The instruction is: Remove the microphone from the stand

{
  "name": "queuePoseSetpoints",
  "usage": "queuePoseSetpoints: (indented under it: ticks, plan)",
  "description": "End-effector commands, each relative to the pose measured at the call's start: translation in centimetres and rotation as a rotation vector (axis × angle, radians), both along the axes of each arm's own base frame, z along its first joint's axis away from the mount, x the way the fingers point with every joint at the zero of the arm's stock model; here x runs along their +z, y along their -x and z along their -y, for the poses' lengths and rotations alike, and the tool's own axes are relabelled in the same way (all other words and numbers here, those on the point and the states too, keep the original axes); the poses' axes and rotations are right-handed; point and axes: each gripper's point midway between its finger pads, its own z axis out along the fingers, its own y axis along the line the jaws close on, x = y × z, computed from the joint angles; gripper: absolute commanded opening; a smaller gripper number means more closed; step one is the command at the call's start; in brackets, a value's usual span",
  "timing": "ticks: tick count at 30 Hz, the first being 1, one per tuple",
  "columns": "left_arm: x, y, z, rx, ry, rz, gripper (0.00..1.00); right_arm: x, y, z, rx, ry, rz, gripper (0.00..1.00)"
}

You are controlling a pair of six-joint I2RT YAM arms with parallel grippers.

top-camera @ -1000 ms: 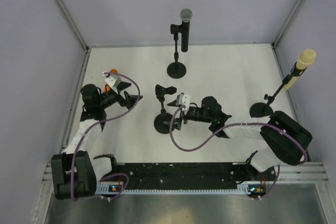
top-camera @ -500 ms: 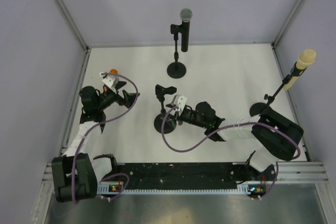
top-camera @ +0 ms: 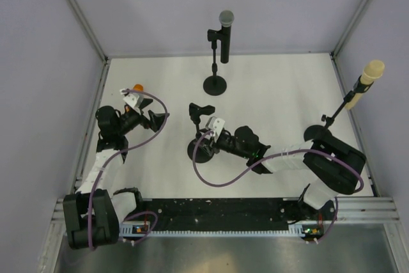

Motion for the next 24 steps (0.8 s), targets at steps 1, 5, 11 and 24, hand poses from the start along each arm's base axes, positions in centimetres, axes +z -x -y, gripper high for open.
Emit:
queuePoseSetpoints:
  ticks: [1,5,11,24]
  plan:
    - [1.2,0.2,0.1,-0.020,-0.020,0.066,0.99,3.3,0.2,-1.8,0.005,-0.074,0.058,0.52]
    - [1.1,0.4,0.2,-0.031,-0.020,0.061,0.99,3.6,0.0,-2.1,-0.036,-0.054,0.086,0.50]
    - [1.2,0.5,0.3,-0.038,-0.023,0.061,0.99,3.1,-0.3,-2.2,-0.052,-0.034,0.088,0.42]
    - [1.2,0.7,0.4,-0.044,-0.027,0.065,0.99,2.5,-0.5,-2.3,-0.063,-0.013,0.071,0.38]
